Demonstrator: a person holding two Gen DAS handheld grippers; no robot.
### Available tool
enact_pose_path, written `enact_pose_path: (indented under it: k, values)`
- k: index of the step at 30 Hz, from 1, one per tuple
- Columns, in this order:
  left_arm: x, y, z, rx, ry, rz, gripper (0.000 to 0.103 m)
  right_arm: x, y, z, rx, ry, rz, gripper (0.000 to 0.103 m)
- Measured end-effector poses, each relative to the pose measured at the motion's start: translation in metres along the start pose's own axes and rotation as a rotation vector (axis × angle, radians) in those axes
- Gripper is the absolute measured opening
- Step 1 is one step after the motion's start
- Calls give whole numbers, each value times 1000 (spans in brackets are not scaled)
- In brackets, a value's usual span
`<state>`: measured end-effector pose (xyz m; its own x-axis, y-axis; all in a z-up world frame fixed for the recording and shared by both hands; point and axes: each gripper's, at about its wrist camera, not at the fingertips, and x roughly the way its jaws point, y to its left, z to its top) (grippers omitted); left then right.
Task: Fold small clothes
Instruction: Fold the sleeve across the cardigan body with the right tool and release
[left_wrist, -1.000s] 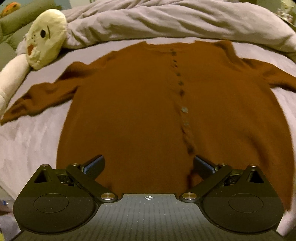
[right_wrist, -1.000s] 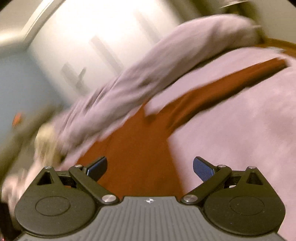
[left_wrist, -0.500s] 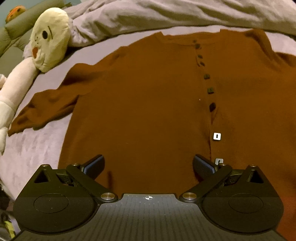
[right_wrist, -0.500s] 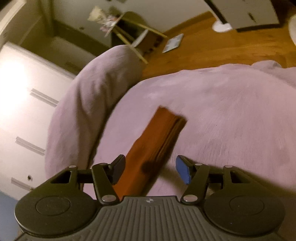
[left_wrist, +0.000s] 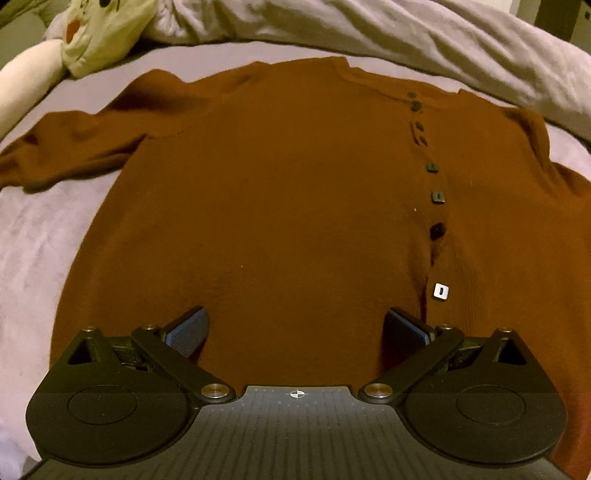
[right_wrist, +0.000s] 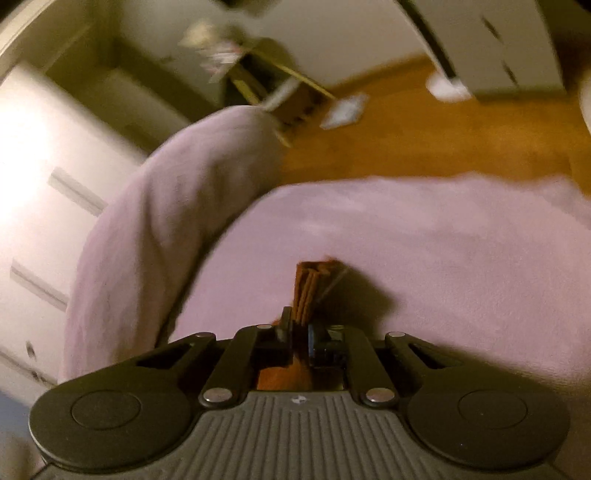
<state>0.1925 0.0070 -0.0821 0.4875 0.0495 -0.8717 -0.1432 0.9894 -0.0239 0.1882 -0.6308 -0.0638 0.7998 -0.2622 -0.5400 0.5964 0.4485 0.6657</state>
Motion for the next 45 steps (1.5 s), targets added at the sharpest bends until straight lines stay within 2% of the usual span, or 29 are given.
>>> enact_pose_path:
  k: [3,6,9,10,11,13,16,19,21,26,30,32,34,37,40,44,45]
  values:
    - [-1,-1,-2,11,-7,5,103,-21,61,-21,-224,-33,90,6]
    - [-1,-1,-3,9,-12,2,103,-44,131,-68,-423,-3,261,6]
    - [-1,0,-6,11,-33,-6,103,-65,188,-136,-581,86,457,7]
    - [-2,0,-7,12,-41,-9,103,-69,200,-158,-612,133,509,10]
    - [-2,1,-9,13,-50,-12,103,-72,210,-184,-638,200,556,18]
    - [-3,1,-11,18,-67,-16,103,-74,215,-223,-650,302,602,25]
    - [-3,2,-13,26,-78,-22,103,-76,203,-261,-675,362,551,25]
    - [-3,4,-12,22,-78,-30,103,-81,176,-273,-632,426,483,25]
    - [-3,4,-13,20,-83,-29,103,-90,158,-279,-653,442,443,25]
    - [-3,2,-14,15,-77,-23,103,-118,116,-281,-673,443,351,27]
    - [-5,2,-10,22,-51,-20,103,-119,100,-282,-675,432,281,28]
    - [-8,2,-7,18,-41,-11,103,-120,96,-283,-685,424,282,28]
    - [-20,-1,-6,6,-70,-10,103,-123,94,-284,-705,416,283,28]
    - [-41,-18,3,43,-154,-79,103,-123,95,-285,-722,405,287,28]
    - [-49,-45,21,120,-187,-193,103,-122,92,-285,-707,400,297,28]
    - [-32,-83,52,138,-128,-393,103,-124,91,-287,-713,385,308,29]
    - [-22,-91,59,124,-95,-442,100,-124,90,-288,-716,383,312,29]
